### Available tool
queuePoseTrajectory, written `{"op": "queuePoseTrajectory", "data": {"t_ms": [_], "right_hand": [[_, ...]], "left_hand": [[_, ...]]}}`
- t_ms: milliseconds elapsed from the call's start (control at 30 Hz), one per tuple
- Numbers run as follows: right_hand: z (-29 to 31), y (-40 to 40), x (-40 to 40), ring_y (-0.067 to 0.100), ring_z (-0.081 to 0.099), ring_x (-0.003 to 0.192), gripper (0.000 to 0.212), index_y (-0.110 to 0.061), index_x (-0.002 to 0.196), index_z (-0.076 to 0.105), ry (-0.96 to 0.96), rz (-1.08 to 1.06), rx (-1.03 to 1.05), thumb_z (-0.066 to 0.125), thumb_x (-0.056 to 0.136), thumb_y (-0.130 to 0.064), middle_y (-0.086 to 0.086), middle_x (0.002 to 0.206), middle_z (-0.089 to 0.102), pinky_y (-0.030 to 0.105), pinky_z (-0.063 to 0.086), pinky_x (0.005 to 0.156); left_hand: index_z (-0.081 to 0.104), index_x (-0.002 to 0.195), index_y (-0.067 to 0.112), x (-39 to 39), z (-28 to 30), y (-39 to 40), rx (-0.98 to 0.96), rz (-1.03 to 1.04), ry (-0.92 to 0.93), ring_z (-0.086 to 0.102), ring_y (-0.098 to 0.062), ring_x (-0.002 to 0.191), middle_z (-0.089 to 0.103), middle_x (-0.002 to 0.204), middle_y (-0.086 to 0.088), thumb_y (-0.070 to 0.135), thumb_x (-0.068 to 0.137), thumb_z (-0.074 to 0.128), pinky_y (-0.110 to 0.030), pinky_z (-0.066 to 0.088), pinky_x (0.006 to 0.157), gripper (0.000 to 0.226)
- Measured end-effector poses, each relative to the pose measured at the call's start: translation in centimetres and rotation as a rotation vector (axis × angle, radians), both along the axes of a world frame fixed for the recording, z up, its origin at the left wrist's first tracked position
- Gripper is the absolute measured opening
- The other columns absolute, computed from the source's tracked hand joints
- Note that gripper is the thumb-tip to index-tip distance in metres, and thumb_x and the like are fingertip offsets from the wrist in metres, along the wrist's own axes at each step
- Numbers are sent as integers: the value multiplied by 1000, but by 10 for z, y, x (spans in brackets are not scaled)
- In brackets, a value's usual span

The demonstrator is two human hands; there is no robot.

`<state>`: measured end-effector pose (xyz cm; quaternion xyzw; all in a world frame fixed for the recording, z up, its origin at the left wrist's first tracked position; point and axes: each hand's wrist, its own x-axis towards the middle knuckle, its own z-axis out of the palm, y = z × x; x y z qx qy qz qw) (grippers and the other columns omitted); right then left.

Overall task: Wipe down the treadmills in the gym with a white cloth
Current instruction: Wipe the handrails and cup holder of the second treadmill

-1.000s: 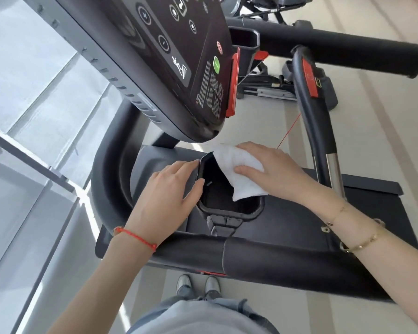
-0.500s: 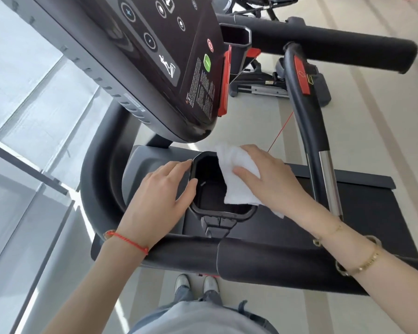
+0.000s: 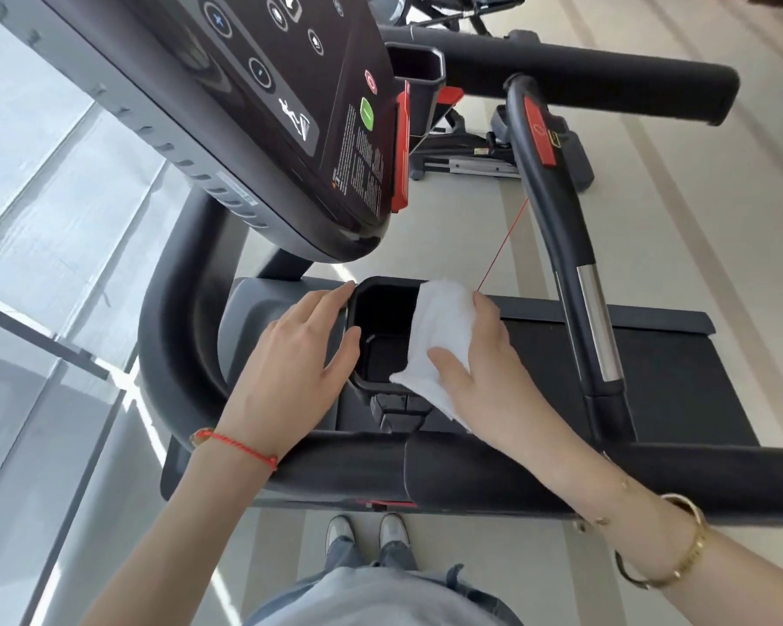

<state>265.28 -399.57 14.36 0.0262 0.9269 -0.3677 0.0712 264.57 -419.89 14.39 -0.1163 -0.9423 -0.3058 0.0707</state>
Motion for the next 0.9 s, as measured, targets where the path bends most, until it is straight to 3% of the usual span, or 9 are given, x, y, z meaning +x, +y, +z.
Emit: {"op": "queuePoseTrajectory", "data": {"t_ms": [100,267,367,467,567,633,733,800,900], "right_hand": [[4,3,-37,22,48,103,56,-19,147,18,36,110,67,47,100,-31,8,139,39,28,33,76],[5,11,-69,20,49,116,43,-27,140,37,121,307,110,48,99,-33,-2,132,49,28,33,86],[-3,20,-52,7,41,124,50,-32,145,31,172,370,1,49,99,-31,-11,141,36,15,29,96],[-2,22,-54,3,38,125,51,-29,148,31,210,447,7,48,100,-27,-11,142,34,0,22,97],[9,15,-77,10,42,125,48,-28,147,33,231,572,130,46,101,-28,-9,141,42,20,34,99],[16,5,-92,15,46,122,47,-29,146,34,249,663,275,44,101,-32,-8,139,48,33,40,94],[16,-11,-100,18,51,116,45,-29,144,34,306,736,417,42,100,-35,-6,134,52,37,43,86],[13,-7,-96,19,51,116,45,-30,144,33,319,724,423,41,100,-37,-7,134,52,40,44,88],[8,21,-86,20,51,114,44,-33,142,33,198,591,246,42,100,-40,-9,136,48,37,42,88]], "left_hand": [[44,145,15,0,-1,-1,-8,-4,3,59,-22,108,60,124,-1,28,99,49,-38,49,93,48],[46,143,15,0,-2,-2,-31,12,19,60,-22,107,61,123,-1,28,98,50,-37,50,89,46],[50,139,16,0,-2,-2,-36,30,30,61,-19,105,62,121,1,29,98,52,-31,48,81,44],[53,136,17,1,0,0,-50,46,56,62,-18,95,64,114,3,27,97,55,-24,41,71,40],[53,136,16,0,1,0,-34,33,47,63,-21,95,64,114,0,24,96,57,-30,48,76,41],[54,135,15,0,0,0,-32,32,40,62,-20,88,64,113,-1,24,96,58,-25,43,76,41],[57,128,14,1,0,-1,-24,70,44,49,-10,72,65,111,0,27,94,60,-17,33,74,37],[58,128,15,2,0,-1,-18,77,34,58,-14,81,65,113,2,29,94,60,-24,41,80,37],[56,133,16,3,1,0,-11,77,10,63,-18,100,63,117,3,31,95,56,-37,50,90,40]]}}
